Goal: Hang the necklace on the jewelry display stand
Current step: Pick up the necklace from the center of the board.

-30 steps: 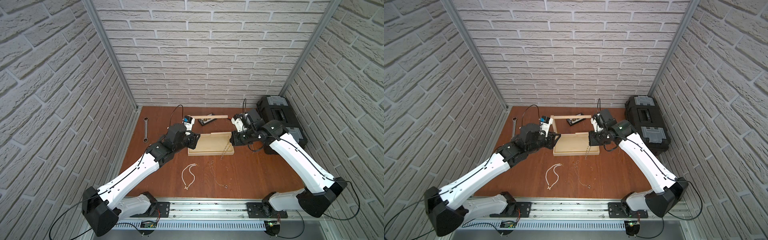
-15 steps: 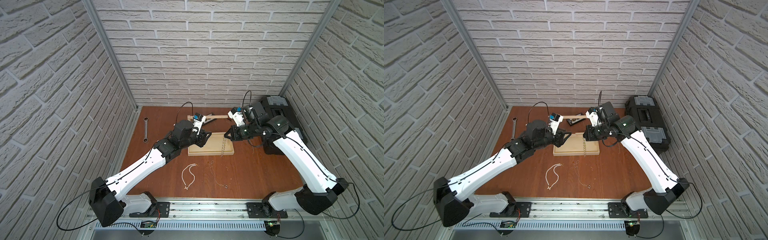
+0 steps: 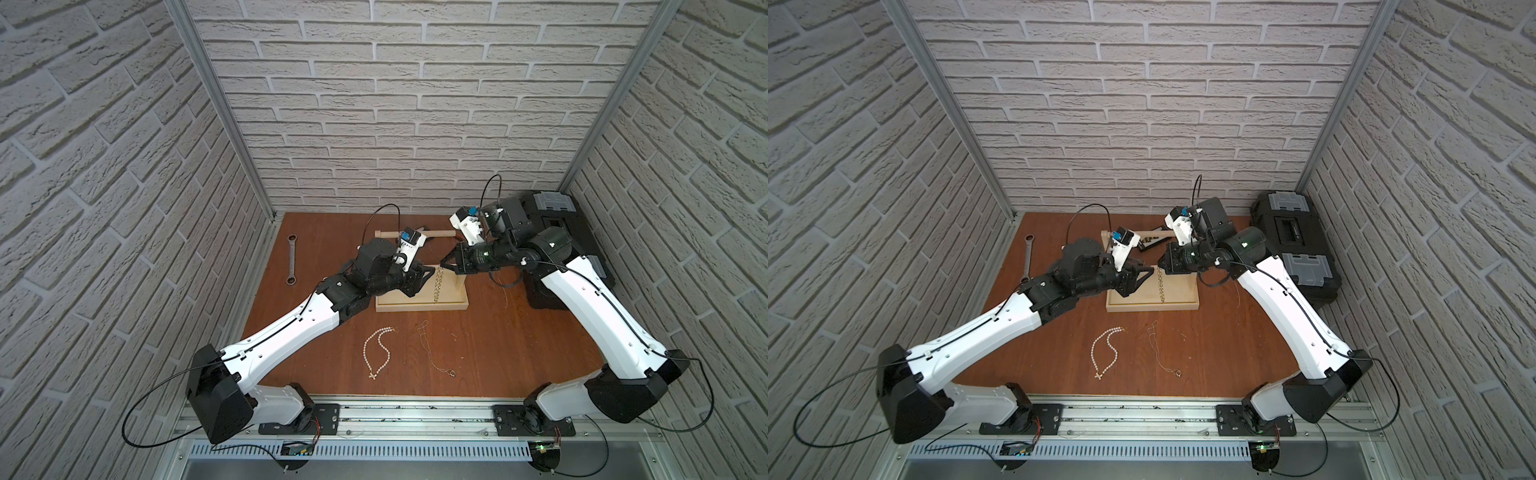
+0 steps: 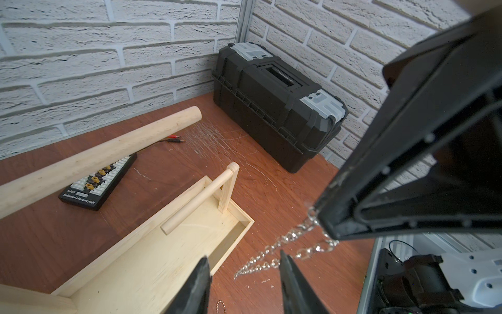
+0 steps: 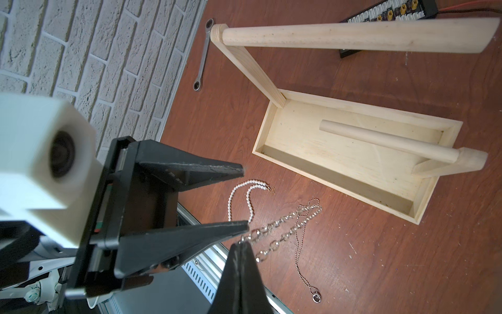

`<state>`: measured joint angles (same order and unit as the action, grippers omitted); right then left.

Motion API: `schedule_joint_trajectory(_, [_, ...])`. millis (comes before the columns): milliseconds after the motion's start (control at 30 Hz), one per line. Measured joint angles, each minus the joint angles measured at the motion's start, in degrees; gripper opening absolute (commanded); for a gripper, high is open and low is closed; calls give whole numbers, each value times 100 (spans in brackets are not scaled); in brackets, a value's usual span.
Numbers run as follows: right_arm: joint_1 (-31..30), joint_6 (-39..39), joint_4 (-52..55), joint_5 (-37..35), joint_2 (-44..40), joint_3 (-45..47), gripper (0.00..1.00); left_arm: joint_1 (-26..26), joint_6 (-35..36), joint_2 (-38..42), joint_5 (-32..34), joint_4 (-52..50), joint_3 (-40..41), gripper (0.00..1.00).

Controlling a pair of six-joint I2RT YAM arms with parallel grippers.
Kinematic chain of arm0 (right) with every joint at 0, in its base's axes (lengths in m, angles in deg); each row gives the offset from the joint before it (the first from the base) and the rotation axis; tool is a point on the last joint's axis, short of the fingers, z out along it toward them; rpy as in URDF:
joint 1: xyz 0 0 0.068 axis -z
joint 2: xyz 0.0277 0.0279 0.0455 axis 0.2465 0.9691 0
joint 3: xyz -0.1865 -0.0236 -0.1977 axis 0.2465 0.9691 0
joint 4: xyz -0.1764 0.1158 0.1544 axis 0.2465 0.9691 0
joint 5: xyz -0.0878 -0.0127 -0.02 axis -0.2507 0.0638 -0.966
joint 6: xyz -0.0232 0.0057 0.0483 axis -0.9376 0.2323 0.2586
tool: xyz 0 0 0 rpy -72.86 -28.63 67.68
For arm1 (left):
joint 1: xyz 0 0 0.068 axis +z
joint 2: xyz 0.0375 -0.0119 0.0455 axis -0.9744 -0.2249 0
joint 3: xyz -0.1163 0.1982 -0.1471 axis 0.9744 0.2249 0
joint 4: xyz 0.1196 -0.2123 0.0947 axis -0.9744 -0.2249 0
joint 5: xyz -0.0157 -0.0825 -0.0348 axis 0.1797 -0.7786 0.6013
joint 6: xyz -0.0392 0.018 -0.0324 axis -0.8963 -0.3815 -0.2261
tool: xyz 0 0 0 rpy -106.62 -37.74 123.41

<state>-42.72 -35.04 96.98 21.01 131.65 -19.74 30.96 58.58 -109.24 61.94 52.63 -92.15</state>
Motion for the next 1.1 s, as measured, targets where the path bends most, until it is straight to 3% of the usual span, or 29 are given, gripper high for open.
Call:
schedule_joint_trajectory(867, [0,153,-393,240,96,11,5,-66,341,-640,-271,-74,-564,45])
schedule_joint_trajectory(933, [0,168,-439,238,96,11,5,-66,358,-758,-269,-79,-651,41])
schedule_joint_trajectory(1100, [0,188,-527,267,96,11,5,-70,426,-879,-249,-68,-730,21])
